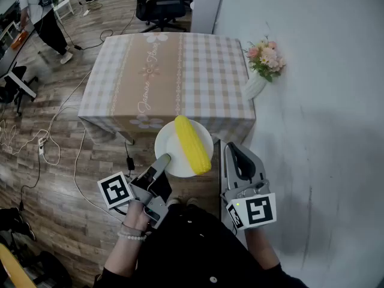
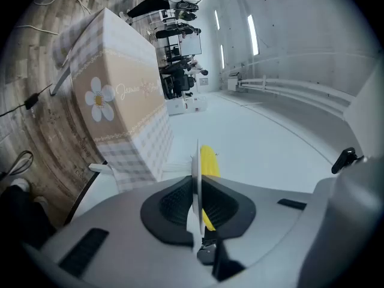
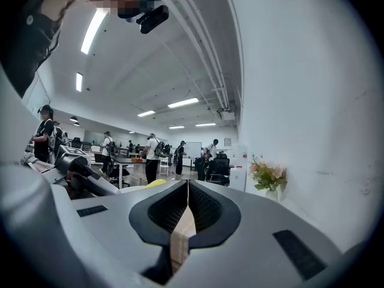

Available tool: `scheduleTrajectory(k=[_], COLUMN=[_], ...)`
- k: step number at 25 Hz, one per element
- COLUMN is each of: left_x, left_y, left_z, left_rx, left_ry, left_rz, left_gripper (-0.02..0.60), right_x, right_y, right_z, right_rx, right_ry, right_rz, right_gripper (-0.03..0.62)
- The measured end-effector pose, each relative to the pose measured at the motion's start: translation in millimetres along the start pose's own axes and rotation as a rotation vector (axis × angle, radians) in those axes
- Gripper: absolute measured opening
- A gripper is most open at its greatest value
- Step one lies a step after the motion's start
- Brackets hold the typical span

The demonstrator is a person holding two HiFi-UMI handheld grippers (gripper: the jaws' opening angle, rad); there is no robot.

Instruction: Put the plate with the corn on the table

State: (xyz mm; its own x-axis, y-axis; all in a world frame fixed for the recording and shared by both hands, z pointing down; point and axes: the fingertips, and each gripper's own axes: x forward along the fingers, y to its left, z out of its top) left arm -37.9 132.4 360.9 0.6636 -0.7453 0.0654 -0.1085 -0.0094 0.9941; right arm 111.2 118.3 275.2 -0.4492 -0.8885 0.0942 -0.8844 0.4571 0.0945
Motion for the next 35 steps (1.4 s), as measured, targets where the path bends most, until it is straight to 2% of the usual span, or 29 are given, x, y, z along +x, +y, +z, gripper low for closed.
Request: scheduleTrajectory(k=[9,11,13,21,23,25,29,33,35], left_x=[2,2,2,1,2,2,3,3,3], left_y=[0,1,2,1,1,2,3,3,5], left_z=[2,2,2,1,0,-1,-2,-2,-2], left_rx=[-0.002,0.001,0.003,0.011,0.010,0.011,0.005,0.007,0.012], left_ry=[0.007,0.009,0.011,0.025,0.030,0.033,0.036,0.040,0.043], left_rz=[-0.010,-0.010,-0.010,-0.018,-0.022,-0.027,-0.030,-0.027,-0.023], left_gripper=[0.032,0.032,0.032,0.032,0.032,0.033,0.032,0.034,0.035], right_x=[3,5,7,19,21,24,27,28,29], right_y=[2,2,3,8,11,13,17,21,22], right_z=[-3,-8,-14,-58,-65,-71,-76,-78,-80], right_rx=[0.002,0.031,0.110,0.560,0.679,0.767,0.877,0.906,0.907], right_ry=[0.017,0.031,0.048,0.194,0.197,0.198,0.204,0.215,0.222], right_rz=[0.003,0.012,0.040,0.135,0.167,0.190,0.236,0.241,0.245], right_gripper=[0.043,0.043,0.043,0.050,0.121,0.127,0.126,0.120,0.097])
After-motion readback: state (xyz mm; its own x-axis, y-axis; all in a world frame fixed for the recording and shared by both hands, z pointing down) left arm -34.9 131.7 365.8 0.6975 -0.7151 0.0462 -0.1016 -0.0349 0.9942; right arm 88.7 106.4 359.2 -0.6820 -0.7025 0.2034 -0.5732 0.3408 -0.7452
